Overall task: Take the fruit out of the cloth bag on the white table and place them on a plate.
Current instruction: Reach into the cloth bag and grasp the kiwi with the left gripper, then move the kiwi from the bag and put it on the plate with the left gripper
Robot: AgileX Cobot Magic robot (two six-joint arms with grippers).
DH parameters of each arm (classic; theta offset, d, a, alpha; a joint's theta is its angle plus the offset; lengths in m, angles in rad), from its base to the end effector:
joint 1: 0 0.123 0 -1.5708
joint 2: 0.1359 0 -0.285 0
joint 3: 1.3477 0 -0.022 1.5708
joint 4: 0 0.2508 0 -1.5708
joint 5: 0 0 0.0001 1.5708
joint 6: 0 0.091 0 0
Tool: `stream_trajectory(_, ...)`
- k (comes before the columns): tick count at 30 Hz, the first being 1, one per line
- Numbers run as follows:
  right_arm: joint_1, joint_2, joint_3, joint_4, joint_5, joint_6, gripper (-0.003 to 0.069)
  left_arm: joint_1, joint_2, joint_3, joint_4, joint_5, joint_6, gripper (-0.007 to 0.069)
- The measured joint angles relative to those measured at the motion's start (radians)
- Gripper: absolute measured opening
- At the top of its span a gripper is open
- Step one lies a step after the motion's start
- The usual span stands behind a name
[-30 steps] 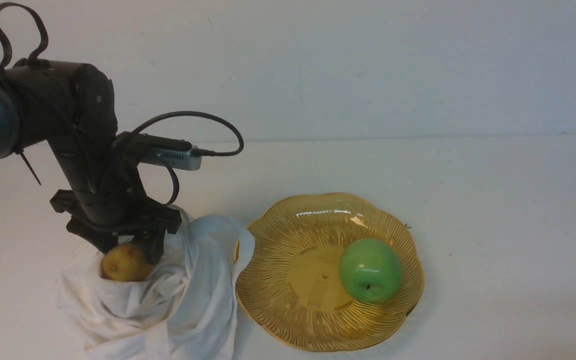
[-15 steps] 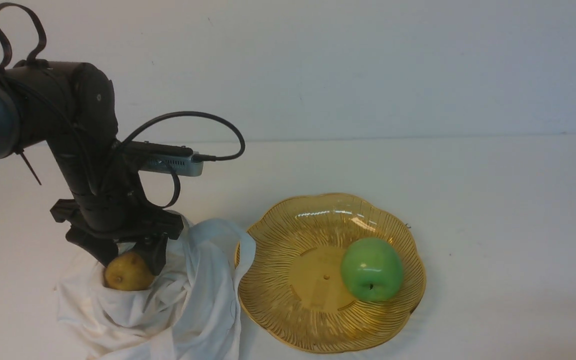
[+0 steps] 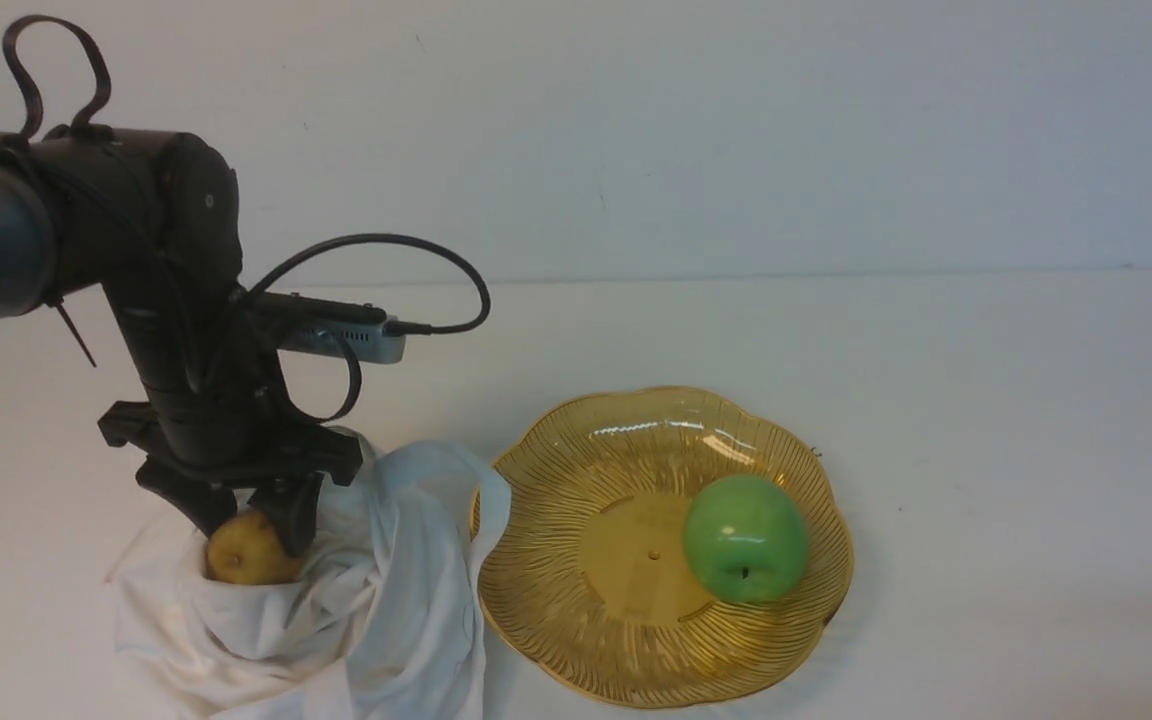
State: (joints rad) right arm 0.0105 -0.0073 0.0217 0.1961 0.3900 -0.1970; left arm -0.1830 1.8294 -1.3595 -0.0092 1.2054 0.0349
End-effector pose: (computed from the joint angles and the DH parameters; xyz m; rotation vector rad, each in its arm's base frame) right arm 0.0522 0.0073 0.1719 -0.0751 1.8794 0.0664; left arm 0.3428 -0.0642 0.2219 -0.3344 -3.1057 0.0114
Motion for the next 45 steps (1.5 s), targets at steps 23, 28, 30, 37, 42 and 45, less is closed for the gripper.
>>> stream_trajectory(23,0.000,0.000,0.000,0.000,0.000,0.000,-0.0013,-0.065,-0.188,-0.140,-0.148,0.023,0.034,0.0393)
stream_trajectory(28,0.000,0.000,0.000,0.000,0.000,0.000,-0.0013,-0.220,-0.164,-0.141,-0.246,-0.038,0.066,0.0393)
stream_trajectory(30,0.000,0.000,0.000,0.000,0.000,0.000,-0.0013,-0.276,-0.140,-0.141,-0.247,-0.088,0.069,0.0393)
stream_trajectory(37,0.000,0.000,0.000,0.000,0.000,0.000,-0.0013,-0.420,0.013,-0.142,-0.204,-0.211,0.075,0.0393)
stream_trajectory(42,0.000,0.000,0.000,0.000,0.000,0.000,-0.0013,-0.444,0.105,-0.142,-0.155,-0.247,0.026,0.0393)
stream_trajectory(45,0.000,0.000,0.000,0.000,0.000,0.000,-0.0013,-0.445,0.153,-0.142,-0.130,-0.259,-0.045,0.0397)
